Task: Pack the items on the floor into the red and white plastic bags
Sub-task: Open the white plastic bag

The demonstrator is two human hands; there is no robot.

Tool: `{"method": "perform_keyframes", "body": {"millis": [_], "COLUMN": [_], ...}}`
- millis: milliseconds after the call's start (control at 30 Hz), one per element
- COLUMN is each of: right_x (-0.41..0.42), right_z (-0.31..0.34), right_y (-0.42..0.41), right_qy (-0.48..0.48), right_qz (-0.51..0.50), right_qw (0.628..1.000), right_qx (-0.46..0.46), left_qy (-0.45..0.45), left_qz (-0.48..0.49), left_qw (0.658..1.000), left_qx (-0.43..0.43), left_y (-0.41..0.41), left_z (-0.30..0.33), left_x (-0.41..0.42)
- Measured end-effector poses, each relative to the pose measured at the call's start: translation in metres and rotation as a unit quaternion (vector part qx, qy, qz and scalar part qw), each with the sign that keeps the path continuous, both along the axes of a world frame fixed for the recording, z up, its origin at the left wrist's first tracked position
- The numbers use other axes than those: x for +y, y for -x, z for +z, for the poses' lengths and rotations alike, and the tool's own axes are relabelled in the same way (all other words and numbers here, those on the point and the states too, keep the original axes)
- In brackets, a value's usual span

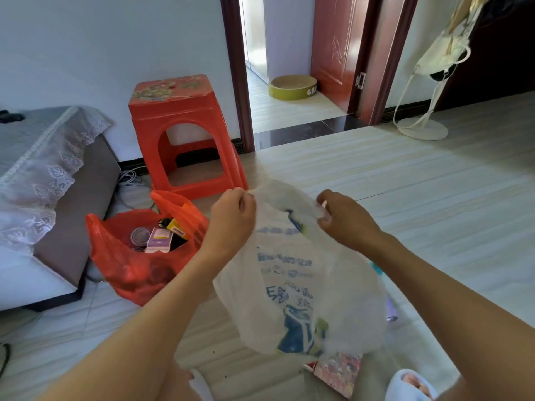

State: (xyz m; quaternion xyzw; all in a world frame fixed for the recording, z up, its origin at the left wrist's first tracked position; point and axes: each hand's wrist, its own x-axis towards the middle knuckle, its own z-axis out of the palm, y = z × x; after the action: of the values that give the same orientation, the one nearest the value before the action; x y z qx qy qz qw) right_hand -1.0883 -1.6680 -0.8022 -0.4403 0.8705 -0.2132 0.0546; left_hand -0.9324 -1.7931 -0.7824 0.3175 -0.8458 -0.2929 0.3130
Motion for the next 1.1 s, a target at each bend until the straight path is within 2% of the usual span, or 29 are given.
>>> {"method": "perform_keyframes", "body": {"millis": [100, 167, 267, 333, 367, 433, 567, 667, 767, 867, 967, 1033, 1100], "right_x": [0.007, 0.010, 0.011, 0.010, 0.010, 0.011, 0.010, 0.001, -0.010, -0.018, -0.018, -0.015, -0.012], "right_z": [0.001, 0.005, 0.010, 0.011, 0.012, 0.017, 0.030, 0.034, 0.033, 0.034, 0.026, 0.020, 0.019], "right_y": [0.013, 0.017, 0.016, 0.019, 0.021, 0.021, 0.021, 0.008, -0.008, -0.020, -0.018, -0.013, -0.011], "right_qy": [0.029, 0.047, 0.122, 0.156, 0.159, 0.151, 0.084, 0.114, 0.186, 0.184, 0.130, 0.132, 0.162], "right_qz": [-0.066, -0.084, -0.133, -0.170, -0.182, -0.184, -0.141, -0.108, -0.065, -0.023, -0.007, -0.025, -0.030], "right_qw": [0.995, 0.984, 0.917, 0.877, 0.870, 0.875, 0.927, 0.913, 0.870, 0.897, 0.959, 0.968, 0.961], "right_qx": [-0.062, -0.152, -0.356, -0.421, -0.431, -0.422, -0.337, -0.377, -0.452, -0.401, -0.252, -0.213, -0.222], "left_qy": [-0.040, -0.072, -0.106, -0.069, -0.043, -0.007, 0.020, 0.070, 0.048, 0.068, 0.068, 0.065, 0.045], "left_qz": [0.063, 0.051, 0.019, 0.032, 0.046, 0.065, 0.063, -0.056, -0.179, -0.221, -0.139, -0.067, 0.007], "left_qw": [0.997, 0.996, 0.994, 0.997, 0.998, 0.997, 0.989, 0.992, 0.976, 0.962, 0.983, 0.992, 0.996], "left_qx": [0.006, 0.019, 0.013, -0.009, -0.014, -0.030, -0.132, -0.085, -0.117, -0.146, -0.099, -0.086, -0.075], "left_y": [-0.010, -0.018, -0.027, -0.033, -0.034, -0.037, -0.040, -0.034, -0.017, -0.005, -0.002, -0.003, -0.006], "left_z": [0.002, 0.001, 0.000, -0.001, -0.002, -0.005, -0.014, -0.012, -0.009, -0.013, -0.012, -0.013, -0.012], "left_x": [-0.015, -0.023, -0.029, -0.032, -0.034, -0.039, -0.041, -0.029, -0.004, 0.009, 0.007, 0.003, -0.004]}}
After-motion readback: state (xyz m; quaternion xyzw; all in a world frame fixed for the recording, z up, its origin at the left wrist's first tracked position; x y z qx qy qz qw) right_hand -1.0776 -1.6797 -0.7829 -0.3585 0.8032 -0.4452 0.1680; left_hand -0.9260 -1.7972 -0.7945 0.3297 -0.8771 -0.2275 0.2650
